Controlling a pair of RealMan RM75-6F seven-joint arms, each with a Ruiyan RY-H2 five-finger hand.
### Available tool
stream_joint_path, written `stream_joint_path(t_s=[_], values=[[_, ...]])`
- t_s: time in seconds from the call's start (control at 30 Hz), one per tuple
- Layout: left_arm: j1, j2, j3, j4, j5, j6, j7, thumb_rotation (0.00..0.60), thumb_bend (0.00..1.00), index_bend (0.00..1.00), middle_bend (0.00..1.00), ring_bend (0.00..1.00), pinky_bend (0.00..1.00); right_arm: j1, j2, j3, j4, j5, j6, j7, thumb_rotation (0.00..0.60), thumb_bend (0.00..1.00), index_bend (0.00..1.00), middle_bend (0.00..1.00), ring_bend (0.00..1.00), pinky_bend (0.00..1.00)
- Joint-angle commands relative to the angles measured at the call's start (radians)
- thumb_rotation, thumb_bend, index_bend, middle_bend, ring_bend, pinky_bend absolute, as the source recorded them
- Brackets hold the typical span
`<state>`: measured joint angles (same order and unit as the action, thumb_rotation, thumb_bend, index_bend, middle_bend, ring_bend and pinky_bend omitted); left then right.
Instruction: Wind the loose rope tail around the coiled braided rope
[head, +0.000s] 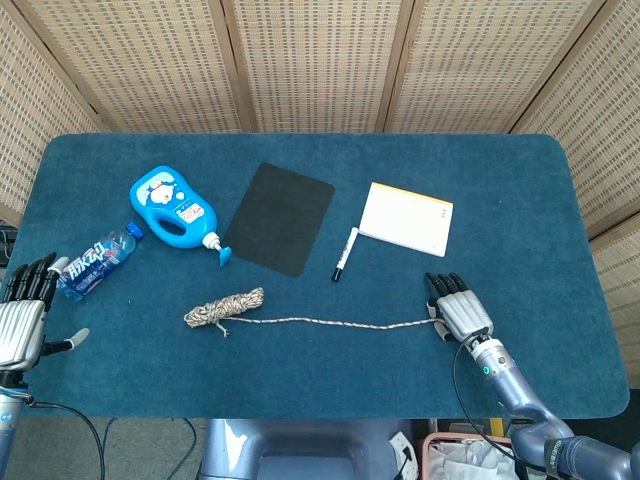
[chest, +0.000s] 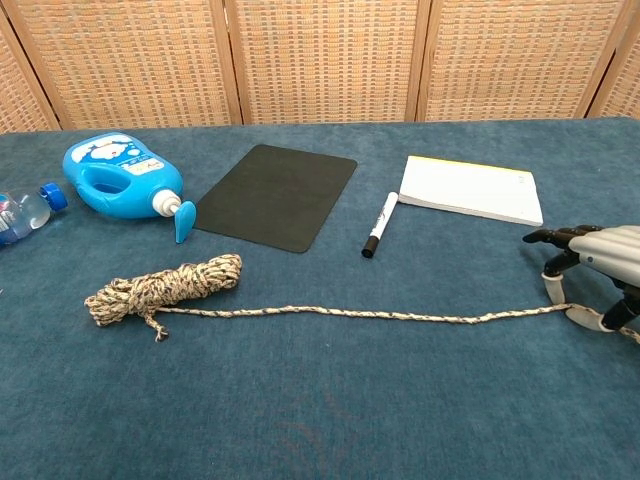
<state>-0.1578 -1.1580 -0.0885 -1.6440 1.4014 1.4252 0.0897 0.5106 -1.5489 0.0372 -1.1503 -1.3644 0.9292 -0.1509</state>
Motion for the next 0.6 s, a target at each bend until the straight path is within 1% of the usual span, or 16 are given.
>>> stream_joint_path(t_s=[0.03, 0.17, 0.37, 0.6], values=[[0.000, 0.000, 0.000, 0.000, 0.000, 0.001, 0.001, 0.600, 0.00, 0.00, 0.00, 0.00, 0.00, 0.000, -0.002, -0.001, 0.003, -0.001, -0.001, 0.003, 0.600, 0.42, 0.55, 0.00, 0.00, 0.00], [0.000, 0.000, 0.000, -0.001, 0.000, 0.000, 0.001, 0.600, 0.00, 0.00, 0.00, 0.00, 0.00, 0.000, -0.006, -0.003, 0.007, -0.001, -0.004, 0.010, 0.600, 0.43, 0.57, 0.00, 0.00, 0.00], [0.001, -0.002, 0.002, 0.000, 0.001, 0.000, 0.002, 0.600, 0.00, 0.00, 0.00, 0.00, 0.00, -0.002, -0.010, -0.004, 0.013, -0.010, 0.006, 0.030, 0.600, 0.45, 0.63, 0.01, 0.00, 0.00], [-0.003, -0.006, 0.005, 0.001, -0.001, -0.011, 0.006, 0.600, 0.00, 0.00, 0.00, 0.00, 0.00, -0.006, -0.015, -0.004, 0.020, -0.030, 0.029, 0.062, 0.600, 0.48, 0.70, 0.05, 0.00, 0.00]])
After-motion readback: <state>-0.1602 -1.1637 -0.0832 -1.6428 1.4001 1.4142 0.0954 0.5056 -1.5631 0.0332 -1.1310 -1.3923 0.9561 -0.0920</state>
